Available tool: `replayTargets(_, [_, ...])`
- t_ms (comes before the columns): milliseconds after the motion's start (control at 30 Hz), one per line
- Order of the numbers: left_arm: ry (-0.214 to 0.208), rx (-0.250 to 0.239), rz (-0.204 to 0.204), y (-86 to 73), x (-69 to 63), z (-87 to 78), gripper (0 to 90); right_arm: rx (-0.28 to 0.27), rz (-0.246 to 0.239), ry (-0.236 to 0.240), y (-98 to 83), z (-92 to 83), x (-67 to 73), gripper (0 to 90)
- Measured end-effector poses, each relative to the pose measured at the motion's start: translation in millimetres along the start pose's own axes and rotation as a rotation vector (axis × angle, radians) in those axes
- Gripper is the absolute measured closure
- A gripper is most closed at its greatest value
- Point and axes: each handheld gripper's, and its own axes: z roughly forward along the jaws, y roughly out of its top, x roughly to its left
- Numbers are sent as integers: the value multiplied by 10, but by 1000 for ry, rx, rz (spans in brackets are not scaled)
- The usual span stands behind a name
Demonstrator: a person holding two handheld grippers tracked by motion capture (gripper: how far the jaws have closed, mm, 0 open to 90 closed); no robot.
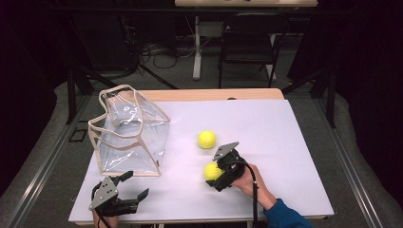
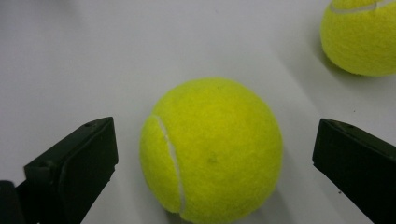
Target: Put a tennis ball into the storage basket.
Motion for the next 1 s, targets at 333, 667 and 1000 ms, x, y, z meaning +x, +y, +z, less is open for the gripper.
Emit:
replayTargets(333, [-4,4,0,0,4,6,162,20,9,19,-10,63,-34,0])
replayTargets(667, [-3,2,-1,-2,8,3,162,46,11,15,-3,94,-15,60])
replayTargets(1000, [-2,3,-7,-5,10,-2,162,64,16,11,-8,105,-21,198])
